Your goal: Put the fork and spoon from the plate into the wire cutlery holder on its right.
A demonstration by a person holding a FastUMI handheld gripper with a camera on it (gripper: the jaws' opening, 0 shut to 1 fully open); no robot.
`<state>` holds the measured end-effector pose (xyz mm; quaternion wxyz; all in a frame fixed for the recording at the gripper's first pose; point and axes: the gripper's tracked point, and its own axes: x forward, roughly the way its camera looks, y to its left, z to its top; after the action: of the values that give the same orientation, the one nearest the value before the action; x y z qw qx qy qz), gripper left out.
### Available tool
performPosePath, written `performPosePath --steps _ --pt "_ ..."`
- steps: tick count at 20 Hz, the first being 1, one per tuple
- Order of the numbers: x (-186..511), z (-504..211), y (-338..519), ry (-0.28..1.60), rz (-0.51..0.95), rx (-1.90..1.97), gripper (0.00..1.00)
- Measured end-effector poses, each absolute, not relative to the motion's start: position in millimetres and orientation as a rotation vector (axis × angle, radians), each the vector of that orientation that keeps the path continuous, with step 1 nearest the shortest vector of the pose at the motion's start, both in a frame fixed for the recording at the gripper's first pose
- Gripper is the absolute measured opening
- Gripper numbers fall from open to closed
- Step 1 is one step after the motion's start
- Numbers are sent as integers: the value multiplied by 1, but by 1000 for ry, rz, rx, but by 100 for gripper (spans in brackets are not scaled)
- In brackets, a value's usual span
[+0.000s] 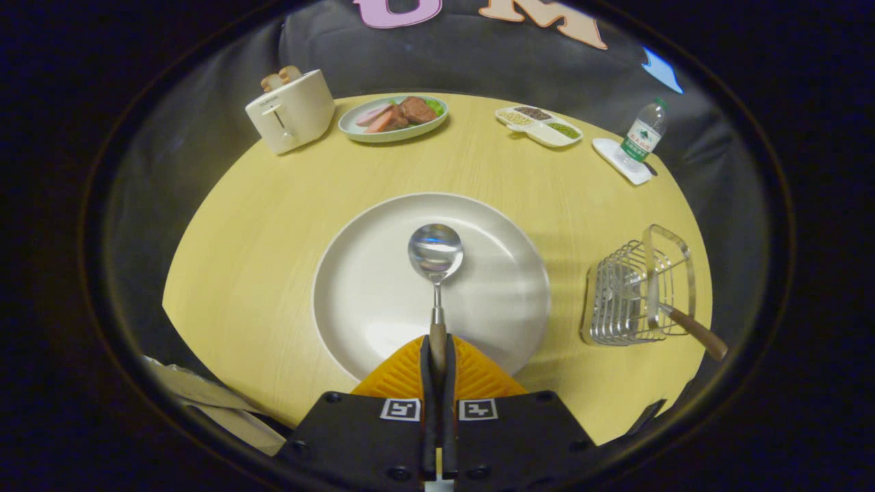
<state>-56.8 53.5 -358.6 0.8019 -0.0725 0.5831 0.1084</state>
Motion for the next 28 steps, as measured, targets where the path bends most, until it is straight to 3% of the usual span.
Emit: performPosePath --steps 28 --pt "-40 -289 -108 1327 -21 -157 8"
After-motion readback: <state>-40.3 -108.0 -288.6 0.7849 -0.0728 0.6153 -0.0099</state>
